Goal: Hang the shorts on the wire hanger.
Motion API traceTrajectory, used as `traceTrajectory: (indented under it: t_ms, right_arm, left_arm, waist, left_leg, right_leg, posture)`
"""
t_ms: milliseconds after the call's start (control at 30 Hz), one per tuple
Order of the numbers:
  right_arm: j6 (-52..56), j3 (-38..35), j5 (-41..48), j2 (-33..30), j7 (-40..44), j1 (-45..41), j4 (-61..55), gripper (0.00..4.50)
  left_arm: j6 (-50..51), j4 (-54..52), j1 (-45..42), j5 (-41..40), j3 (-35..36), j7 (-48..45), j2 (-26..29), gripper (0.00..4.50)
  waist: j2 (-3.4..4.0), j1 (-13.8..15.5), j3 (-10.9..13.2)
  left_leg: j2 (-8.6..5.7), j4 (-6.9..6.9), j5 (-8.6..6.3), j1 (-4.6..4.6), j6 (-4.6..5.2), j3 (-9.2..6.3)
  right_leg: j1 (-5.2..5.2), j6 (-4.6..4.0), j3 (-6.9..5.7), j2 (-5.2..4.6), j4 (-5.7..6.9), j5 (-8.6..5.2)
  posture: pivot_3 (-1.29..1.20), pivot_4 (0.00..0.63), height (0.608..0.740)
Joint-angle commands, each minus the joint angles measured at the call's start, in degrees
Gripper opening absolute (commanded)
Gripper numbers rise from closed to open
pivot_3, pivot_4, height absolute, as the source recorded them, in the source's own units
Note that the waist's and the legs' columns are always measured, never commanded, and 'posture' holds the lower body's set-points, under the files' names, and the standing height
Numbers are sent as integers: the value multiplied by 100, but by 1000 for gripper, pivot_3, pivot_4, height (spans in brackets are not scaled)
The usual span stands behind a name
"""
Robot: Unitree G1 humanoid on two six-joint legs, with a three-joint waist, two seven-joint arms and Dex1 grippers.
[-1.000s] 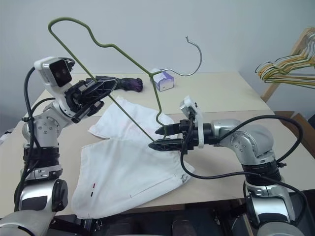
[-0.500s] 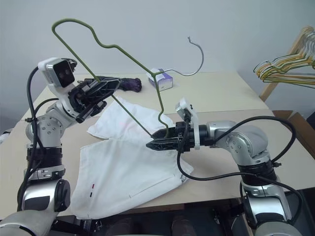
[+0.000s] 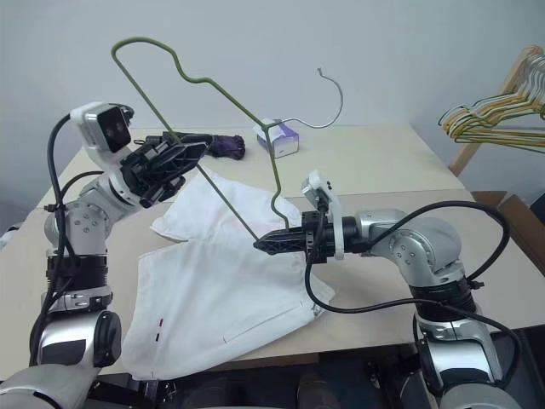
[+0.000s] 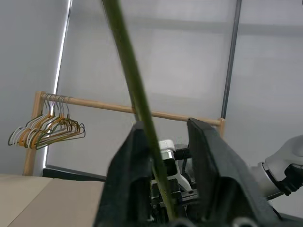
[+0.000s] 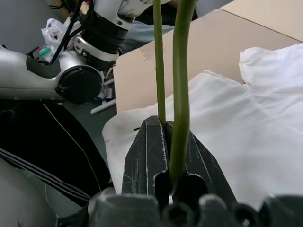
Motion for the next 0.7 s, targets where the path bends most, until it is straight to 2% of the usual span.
traceTrajectory:
  t_ms: [33,233,333,433,600,700]
  right_arm:
    - [-3,-468,248,106,-239,-109,-50,0]
    - [110,-1071,545,353,-872,-83,38,0]
    - [409,-1268,515,120,-1173,45,221,0]
    - [702,-1302,338,-541,-1119,437,394,0]
    - [1276,-1134,298,-1807,-405,904,1011,0]
    - [1451,-873,464,-2544,891,1154,1497,0]
  left_arm:
    - [-69,-112,23,223,-170,123,57,2479]
    - [-109,290,163,1214,-883,99,615,4458]
    - [-680,562,287,1933,-1153,144,899,4485]
    - [-1672,548,567,2761,-1475,28,1262,4485]
    - [-1837,63,898,2836,-1511,-280,1561,4485]
    - [-1952,-200,1109,3035,-1615,-317,1668,4485]
  waist:
    - [0,0,0]
    - [2,-12,1]
    - [4,-10,2]
    - [5,20,3]
    - [8,52,6]
    - [11,65,7]
  left_leg:
    - [0,0,0,0,0,0]
    - [-1,-2,0,1,0,1]
    - [0,-2,0,3,0,8]
    - [-2,-4,0,-6,0,16]
    - [0,-6,-3,-48,5,44]
    - [2,-4,-3,-45,7,52]
  right_leg:
    - [0,0,0,0,0,0]
    - [-2,0,2,1,1,0]
    - [-1,-1,1,1,2,0]
    - [-5,-2,-1,-4,-6,0]
    - [-33,-2,-9,-17,-26,2]
    - [-31,-1,-6,-12,-27,3]
  posture:
    - [-55,0,740]
    - [-58,0,740]
    - [-60,0,740]
    - [-52,0,740]
    - [-48,0,740]
    - [-48,0,740]
